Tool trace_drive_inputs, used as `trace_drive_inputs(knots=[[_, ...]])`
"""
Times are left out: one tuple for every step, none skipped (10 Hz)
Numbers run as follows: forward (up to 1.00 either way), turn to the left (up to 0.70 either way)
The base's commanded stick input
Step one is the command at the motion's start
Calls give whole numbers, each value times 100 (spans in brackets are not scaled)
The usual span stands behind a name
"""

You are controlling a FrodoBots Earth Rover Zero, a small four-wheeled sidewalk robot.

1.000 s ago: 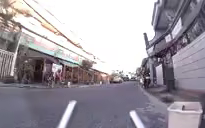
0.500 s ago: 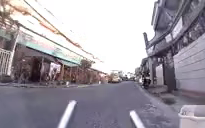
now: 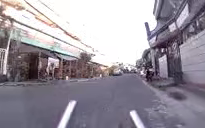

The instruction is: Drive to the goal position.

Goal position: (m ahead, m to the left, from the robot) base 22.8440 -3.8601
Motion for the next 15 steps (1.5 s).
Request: trace_drive_inputs(knots=[[85, 0], [85, 0], [85, 0], [85, 0], [85, 0], [85, 0], [85, 0], [85, 0], [85, 0], [85, 0], [85, 0], [85, 0], [85, -8], [85, -34], [85, -34]])
